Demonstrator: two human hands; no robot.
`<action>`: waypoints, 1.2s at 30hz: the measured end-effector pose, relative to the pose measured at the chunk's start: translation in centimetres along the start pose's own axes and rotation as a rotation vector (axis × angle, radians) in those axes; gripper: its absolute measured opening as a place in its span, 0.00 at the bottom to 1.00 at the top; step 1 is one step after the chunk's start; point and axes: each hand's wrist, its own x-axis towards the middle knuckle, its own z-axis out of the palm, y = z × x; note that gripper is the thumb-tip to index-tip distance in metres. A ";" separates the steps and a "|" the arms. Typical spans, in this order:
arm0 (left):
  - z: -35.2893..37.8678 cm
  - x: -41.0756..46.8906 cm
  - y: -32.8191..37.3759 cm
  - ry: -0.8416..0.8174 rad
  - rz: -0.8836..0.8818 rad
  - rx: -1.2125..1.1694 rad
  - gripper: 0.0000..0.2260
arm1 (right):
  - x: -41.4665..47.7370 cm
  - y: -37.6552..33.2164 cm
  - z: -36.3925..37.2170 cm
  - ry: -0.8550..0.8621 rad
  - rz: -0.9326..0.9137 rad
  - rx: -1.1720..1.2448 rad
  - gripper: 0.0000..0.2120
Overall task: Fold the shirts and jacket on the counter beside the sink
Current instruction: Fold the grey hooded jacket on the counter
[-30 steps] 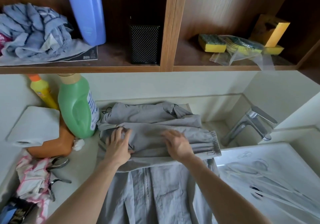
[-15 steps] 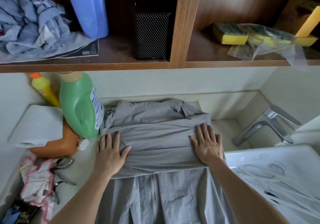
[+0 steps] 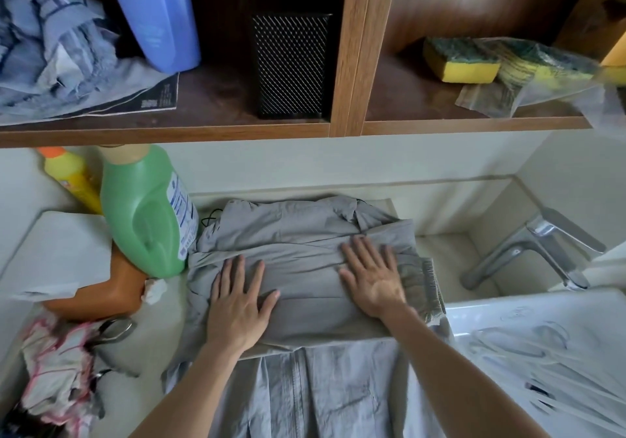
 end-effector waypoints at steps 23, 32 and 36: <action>-4.8 7.5 -3.5 -0.190 -0.132 -0.119 0.17 | 1.1 7.1 -0.9 -0.012 0.304 0.066 0.31; -8.2 13.8 -4.7 -0.239 -0.558 -0.949 0.30 | 11.2 3.9 -6.6 -0.015 0.277 0.400 0.24; -7.2 14.3 -6.0 -0.283 -0.544 -0.870 0.19 | 11.5 3.9 -6.8 -0.230 0.289 0.370 0.27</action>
